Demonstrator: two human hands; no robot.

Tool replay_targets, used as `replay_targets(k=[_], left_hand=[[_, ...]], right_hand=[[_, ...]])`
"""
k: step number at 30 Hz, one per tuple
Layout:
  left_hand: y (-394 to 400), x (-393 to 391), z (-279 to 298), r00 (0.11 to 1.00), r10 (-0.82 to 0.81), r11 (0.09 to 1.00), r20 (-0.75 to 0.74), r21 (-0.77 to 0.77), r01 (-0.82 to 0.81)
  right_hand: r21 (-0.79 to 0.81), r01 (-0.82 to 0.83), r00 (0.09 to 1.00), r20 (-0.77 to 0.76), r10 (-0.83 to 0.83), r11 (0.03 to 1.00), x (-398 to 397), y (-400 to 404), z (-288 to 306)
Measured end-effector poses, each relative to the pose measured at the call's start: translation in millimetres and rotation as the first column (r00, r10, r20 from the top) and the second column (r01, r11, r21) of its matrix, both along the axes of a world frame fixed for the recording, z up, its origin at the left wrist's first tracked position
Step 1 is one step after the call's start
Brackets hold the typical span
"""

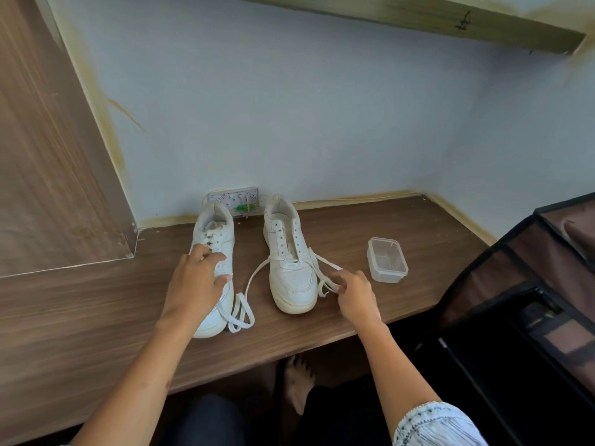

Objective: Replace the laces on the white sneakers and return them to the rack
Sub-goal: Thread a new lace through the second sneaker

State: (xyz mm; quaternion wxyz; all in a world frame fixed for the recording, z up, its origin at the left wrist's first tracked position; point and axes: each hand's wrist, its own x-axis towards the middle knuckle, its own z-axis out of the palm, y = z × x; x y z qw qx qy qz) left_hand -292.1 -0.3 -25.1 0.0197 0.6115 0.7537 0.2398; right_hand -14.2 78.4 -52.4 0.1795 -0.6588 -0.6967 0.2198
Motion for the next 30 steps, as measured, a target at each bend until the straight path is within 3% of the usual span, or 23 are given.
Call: replay_targets(k=[5,10,22,27,30], left_hand=[[-2.2,2.2,0.1,0.996,-0.073,0.997,0.049,0.03,0.072],[0.9,0.0,-1.1,0.988,-0.049,0.999,0.146,0.015,0.047],[-4.5,-12.4,9.2,0.971,0.004,0.999,0.237,0.03,-0.012],[-9.8,-6.3,16.7,0.945,0.061,0.979,0.321,-0.205,0.006],[-16.0,-0.8,13.5,0.952,0.116,0.972,0.283,-0.229,-0.051]], right_hand=[[0.027,-0.033,0.999,-0.006,0.034,0.999,-5.0,0.1,4.1],[-0.075,-0.194,0.98,0.038,0.197,0.978,-10.0,-4.4,-1.3],[-0.032,0.033,0.999,-0.007,-0.034,0.999,-2.5,-4.1,5.2],[0.017,0.068,0.998,-0.018,-0.068,0.998,-8.0,-7.1,11.2],[0.044,0.133,0.987,-0.1,-0.128,0.99,-9.9,-7.0,12.2]])
